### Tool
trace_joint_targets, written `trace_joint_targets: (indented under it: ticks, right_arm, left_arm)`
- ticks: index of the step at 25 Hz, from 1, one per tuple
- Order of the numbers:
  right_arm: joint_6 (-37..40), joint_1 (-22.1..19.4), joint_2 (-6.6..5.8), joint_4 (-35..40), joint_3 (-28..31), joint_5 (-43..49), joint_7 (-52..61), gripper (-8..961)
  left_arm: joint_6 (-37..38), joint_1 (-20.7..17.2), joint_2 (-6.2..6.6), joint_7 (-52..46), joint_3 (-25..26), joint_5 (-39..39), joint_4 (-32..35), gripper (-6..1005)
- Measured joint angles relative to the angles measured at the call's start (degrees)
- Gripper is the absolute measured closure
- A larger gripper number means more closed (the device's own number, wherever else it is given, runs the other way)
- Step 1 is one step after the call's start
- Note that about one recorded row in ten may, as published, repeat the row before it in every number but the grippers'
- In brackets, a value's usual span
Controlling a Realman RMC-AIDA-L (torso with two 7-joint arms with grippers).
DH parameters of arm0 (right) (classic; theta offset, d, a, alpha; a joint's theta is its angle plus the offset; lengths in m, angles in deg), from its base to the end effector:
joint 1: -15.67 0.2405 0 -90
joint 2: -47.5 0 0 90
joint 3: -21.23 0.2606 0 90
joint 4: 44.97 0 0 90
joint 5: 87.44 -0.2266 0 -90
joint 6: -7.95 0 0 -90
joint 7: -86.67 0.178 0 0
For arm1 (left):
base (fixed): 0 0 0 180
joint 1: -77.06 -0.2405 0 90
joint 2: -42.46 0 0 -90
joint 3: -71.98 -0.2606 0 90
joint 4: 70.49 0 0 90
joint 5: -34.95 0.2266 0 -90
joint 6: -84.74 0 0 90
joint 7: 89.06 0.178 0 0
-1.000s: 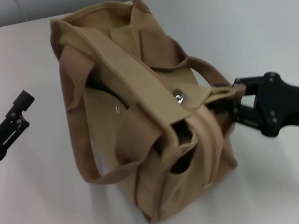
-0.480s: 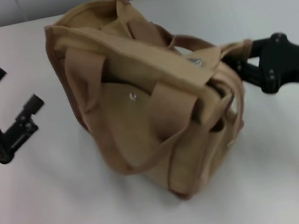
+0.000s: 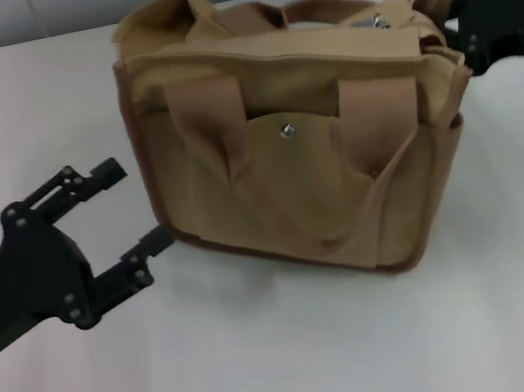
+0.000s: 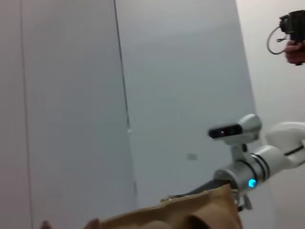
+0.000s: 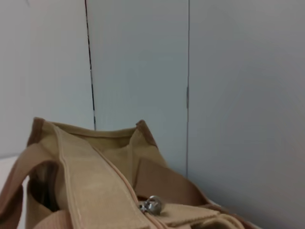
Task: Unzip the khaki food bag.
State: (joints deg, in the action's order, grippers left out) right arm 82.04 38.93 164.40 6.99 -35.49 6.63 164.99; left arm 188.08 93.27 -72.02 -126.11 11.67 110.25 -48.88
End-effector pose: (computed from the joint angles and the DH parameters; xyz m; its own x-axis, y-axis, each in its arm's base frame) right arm 0.2427 0.3969 0.0167 0.8421 -0.1186 -0.5262 -0.3863 -0.8135 -0.4347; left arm -0.2783 0.2661 -0.0155 0.6530 -0.1684 0.7384 0.2055 -0.8990 -0.3868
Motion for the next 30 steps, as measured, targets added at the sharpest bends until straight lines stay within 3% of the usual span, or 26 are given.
trace_joint_targets:
  ticks: [9, 16, 21, 24, 27, 28, 30]
  right_arm:
    - [-4.6, 3.5, -0.05, 0.3, 1.6, 4.2, -3.4, 870]
    - [-4.1, 4.1, 1.72, 0.3, 6.4, 4.1, -5.8, 891]
    - [-1.0, -1.0, 2.53, 1.1, 7.4, -0.4, -4.7, 855]
    - [2.6, -5.5, 2.53, -1.2, 7.6, -10.8, -8.1, 818]
    - [7.9, -8.8, 2.26, -6.5, 9.0, -23.7, -13.3, 781]
    - [13.8, -9.8, 1.55, -9.0, 9.7, -27.5, -14.1, 769]
    - [17.9, -10.1, 0.99, -9.9, 9.8, -28.1, -14.0, 744]
  left_arm:
    - [0.1, 2.5, -0.35, -2.7, -0.6, 2.6, 0.0, 286]
    - [0.2, 5.0, -1.06, -4.4, -0.7, 6.3, 0.0, 287]
    - [-0.1, 5.6, -1.08, -4.4, -0.6, 6.4, 0.1, 287]
    - [-0.4, 5.9, -1.10, -4.4, -0.4, 6.4, 0.4, 287]
    - [-0.6, 6.3, -1.10, -4.5, -0.6, 6.4, 0.5, 287]
    - [-0.7, 6.7, -1.10, -4.9, -0.7, 6.4, 0.6, 287]
    - [-0.7, 6.9, -1.08, -5.4, -0.7, 6.5, 0.6, 287]
